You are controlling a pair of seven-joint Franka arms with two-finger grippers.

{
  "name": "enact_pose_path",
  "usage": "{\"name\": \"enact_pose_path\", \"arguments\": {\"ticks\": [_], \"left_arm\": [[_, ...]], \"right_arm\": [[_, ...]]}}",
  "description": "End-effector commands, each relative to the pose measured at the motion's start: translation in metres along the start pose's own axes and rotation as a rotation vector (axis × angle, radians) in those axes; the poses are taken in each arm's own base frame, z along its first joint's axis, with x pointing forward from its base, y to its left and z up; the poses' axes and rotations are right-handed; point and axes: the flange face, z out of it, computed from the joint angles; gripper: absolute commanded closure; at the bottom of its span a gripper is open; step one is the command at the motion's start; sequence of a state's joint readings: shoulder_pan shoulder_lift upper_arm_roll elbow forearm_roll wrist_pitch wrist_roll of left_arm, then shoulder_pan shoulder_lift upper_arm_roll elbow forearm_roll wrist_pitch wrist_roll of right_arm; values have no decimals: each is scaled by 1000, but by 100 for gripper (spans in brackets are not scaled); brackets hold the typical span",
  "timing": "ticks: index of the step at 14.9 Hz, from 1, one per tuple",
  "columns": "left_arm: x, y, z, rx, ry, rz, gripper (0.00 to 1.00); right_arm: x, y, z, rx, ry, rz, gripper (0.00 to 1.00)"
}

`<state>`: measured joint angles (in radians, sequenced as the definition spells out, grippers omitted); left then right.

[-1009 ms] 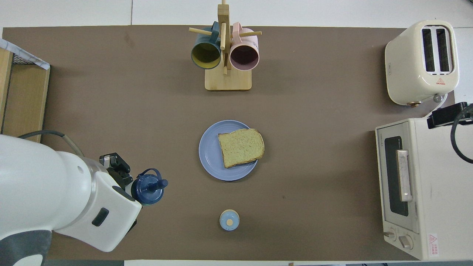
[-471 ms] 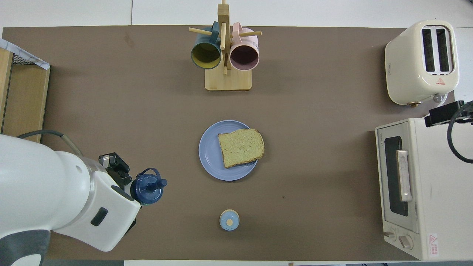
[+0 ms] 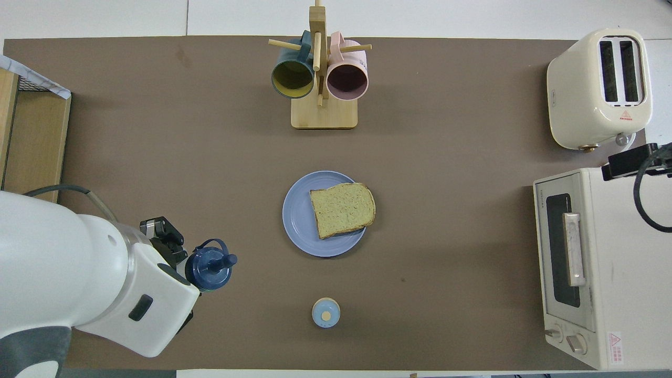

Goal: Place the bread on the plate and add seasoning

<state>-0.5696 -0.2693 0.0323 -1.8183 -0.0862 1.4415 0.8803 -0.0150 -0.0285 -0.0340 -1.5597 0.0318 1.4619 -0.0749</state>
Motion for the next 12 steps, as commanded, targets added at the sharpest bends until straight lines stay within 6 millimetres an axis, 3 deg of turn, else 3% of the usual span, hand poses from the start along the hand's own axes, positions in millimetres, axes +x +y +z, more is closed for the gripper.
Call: {"name": "enact_pose_path", "arguments": {"ticks": [1,5,6,12], "left_arm": [[-7,3,-5,1,10,-2,55],[-7,3,-5,1,10,-9,55],[-7,3,-4,0,9,-10,55],[-7,5,-5,3,11,-16,55]], "right_arm": [[-9,-18,3,106,-41,-6,0],[-12,-61,-17,338,-39,85,0],[-12,-84,-18,379,-50,82,0],[-49,-281,-51,483,6,168,0]]}}
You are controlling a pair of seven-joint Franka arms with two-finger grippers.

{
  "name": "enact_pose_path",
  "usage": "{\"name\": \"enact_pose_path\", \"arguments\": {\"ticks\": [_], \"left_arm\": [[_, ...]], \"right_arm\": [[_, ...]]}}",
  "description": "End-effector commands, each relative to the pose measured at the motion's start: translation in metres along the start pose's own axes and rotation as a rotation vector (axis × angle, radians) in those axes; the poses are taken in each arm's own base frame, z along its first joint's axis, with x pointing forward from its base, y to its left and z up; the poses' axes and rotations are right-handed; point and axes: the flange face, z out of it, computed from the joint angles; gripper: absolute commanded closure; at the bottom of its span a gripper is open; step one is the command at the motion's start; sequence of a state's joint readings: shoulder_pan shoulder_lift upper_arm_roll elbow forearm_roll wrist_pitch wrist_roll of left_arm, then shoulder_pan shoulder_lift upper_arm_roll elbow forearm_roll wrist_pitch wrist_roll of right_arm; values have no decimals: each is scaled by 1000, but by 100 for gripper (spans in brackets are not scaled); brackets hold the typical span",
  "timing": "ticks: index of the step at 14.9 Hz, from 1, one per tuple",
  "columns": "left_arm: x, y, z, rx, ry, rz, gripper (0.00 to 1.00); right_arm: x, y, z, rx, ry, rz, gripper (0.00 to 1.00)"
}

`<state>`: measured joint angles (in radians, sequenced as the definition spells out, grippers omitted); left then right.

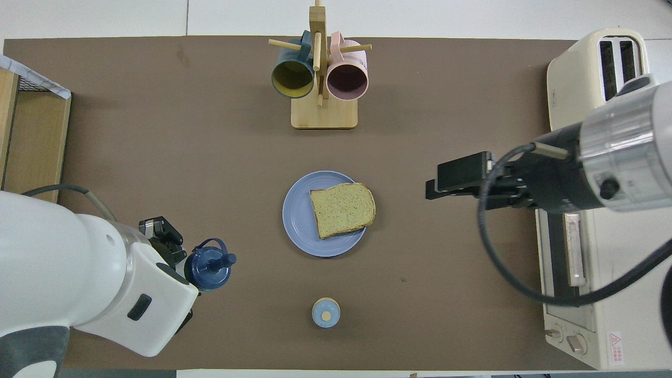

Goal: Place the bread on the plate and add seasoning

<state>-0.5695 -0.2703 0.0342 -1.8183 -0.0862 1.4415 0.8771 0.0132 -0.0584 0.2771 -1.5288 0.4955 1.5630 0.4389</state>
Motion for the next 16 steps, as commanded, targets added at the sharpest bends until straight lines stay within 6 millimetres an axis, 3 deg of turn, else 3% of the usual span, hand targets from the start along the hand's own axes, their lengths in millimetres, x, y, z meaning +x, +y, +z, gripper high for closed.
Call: {"name": "enact_pose_path", "arguments": {"ticks": [1,5,8,10,16], "left_arm": [[-6,6,-5,4,11,-13,55],[-1,10,-6,5,17,-64,55],[-6,9,-9,9,25,-78,55],[-7,9,-10,10,27,-80,55],[-3,10,-11,23,36,-79,56]], "right_arm": [[-37,-75,25,49,40,39,2],[-95,-153,66,81,99,46,18],[-120,-177,84,74,126,-11,30],[-117,-177,98,84,131,-6,35],[-113,-183,96,127,155,4,38]]}}
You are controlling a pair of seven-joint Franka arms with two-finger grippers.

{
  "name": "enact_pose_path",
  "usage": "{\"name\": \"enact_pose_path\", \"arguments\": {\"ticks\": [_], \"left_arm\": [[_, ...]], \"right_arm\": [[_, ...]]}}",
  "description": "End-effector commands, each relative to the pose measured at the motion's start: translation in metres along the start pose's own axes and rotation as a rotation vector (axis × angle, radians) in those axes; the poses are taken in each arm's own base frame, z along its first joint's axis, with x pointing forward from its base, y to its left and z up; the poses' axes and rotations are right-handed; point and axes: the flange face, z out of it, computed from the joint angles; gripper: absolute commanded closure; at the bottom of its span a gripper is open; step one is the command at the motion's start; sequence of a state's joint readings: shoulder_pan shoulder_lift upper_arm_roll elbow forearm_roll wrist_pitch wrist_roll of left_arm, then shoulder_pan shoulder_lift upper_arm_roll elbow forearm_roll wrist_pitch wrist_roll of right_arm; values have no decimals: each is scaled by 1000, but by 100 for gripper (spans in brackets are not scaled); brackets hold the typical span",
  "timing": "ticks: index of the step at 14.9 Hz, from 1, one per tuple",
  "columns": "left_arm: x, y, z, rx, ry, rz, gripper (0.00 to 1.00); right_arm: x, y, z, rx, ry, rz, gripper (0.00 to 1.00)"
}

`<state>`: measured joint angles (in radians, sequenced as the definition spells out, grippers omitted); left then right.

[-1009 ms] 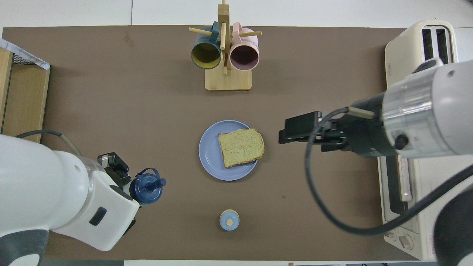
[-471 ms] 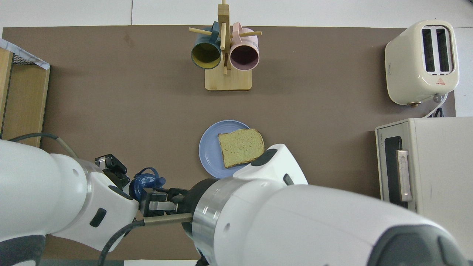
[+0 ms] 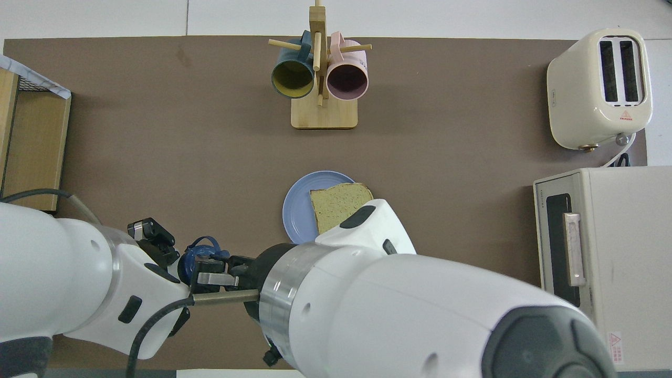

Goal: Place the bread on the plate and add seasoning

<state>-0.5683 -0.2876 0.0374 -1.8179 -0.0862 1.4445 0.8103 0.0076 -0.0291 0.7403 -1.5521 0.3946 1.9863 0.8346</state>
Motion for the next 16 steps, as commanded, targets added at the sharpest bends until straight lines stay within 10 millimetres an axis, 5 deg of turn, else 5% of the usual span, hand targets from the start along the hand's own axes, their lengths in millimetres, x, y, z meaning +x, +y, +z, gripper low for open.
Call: {"name": "enact_pose_path", "arguments": {"ticks": [1,7,10,16], "left_arm": [[2,7,-3,8,21,-11,56],[2,8,-2,9,22,-19,57],[5,9,-3,15,28,-28,58],[4,9,-2,15,28,-38,58]], "right_arm": [[-2,-5,1,17,23,12,39],[-1,-4,2,18,25,12,54],[0,-3,3,18,26,12,69],[1,-3,3,20,31,9,69]]}}
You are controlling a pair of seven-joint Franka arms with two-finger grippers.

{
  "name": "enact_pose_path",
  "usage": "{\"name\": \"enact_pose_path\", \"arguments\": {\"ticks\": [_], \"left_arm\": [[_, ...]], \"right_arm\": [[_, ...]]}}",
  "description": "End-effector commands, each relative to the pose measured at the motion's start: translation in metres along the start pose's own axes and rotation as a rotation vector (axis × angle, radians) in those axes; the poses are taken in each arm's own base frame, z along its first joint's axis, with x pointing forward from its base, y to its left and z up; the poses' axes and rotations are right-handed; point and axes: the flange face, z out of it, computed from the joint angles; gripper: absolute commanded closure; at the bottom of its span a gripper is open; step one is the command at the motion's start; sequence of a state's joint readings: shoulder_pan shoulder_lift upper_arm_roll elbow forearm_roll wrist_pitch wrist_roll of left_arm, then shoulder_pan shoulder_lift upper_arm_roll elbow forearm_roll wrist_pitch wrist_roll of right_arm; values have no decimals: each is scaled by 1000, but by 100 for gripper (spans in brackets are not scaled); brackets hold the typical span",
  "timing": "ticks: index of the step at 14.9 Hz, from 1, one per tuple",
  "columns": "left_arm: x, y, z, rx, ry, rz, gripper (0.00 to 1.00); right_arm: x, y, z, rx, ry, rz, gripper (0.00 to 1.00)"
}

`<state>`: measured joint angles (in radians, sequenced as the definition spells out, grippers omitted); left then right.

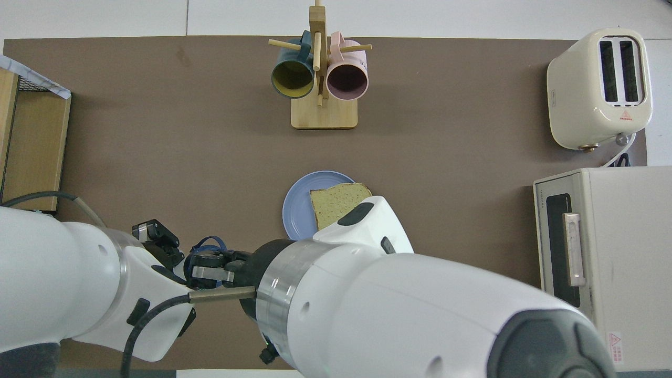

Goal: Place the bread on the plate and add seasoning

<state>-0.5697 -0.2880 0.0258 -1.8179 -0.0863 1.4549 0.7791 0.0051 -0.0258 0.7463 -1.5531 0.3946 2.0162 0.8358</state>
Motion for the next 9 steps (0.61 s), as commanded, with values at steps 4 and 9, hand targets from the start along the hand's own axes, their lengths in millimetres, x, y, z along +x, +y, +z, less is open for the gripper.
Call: {"name": "enact_pose_path", "arguments": {"ticks": [4,9], "left_arm": [[2,5,0,10,30,-23,58],[6,10,0,12,28,-43,58]], "right_arm": [[2,3,12,17,37,14,69],[3,3,11,18,38,11,73]]}}
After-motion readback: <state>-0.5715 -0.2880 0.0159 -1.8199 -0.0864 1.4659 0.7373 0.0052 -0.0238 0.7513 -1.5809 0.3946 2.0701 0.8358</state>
